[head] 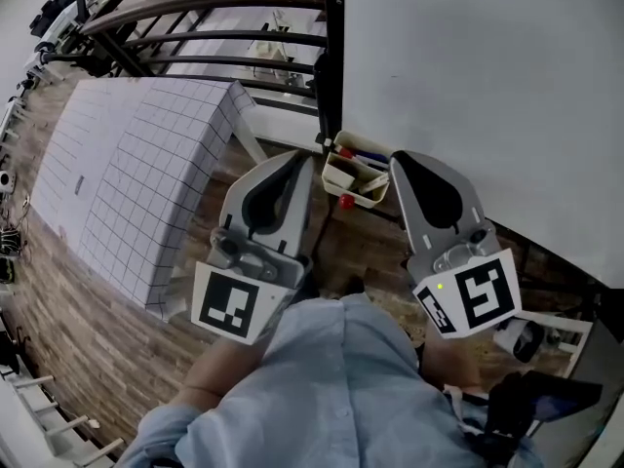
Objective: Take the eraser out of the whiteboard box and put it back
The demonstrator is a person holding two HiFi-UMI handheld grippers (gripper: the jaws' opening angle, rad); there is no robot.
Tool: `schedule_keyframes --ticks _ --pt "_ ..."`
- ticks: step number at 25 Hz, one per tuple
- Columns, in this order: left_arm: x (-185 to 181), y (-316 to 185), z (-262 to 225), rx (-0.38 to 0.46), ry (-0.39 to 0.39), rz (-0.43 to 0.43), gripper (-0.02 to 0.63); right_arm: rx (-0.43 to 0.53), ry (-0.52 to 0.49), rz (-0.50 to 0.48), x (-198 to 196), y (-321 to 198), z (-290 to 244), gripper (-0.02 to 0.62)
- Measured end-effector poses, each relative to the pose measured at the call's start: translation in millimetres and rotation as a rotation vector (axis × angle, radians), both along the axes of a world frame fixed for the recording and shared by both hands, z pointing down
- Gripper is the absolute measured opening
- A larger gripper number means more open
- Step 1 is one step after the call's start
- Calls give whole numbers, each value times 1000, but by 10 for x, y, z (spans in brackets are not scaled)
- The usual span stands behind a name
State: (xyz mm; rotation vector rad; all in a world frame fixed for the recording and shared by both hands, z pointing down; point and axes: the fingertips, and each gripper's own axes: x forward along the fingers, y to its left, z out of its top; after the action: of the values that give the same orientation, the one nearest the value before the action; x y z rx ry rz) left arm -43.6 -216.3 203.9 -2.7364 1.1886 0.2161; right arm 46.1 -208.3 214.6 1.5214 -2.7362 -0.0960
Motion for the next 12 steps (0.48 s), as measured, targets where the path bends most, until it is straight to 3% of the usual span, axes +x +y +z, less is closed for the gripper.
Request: schedule_keyframes --ticks 12 --pt "64 56 -18 14 -21 -5 -2 18 -6 -14 19 23 -20 0"
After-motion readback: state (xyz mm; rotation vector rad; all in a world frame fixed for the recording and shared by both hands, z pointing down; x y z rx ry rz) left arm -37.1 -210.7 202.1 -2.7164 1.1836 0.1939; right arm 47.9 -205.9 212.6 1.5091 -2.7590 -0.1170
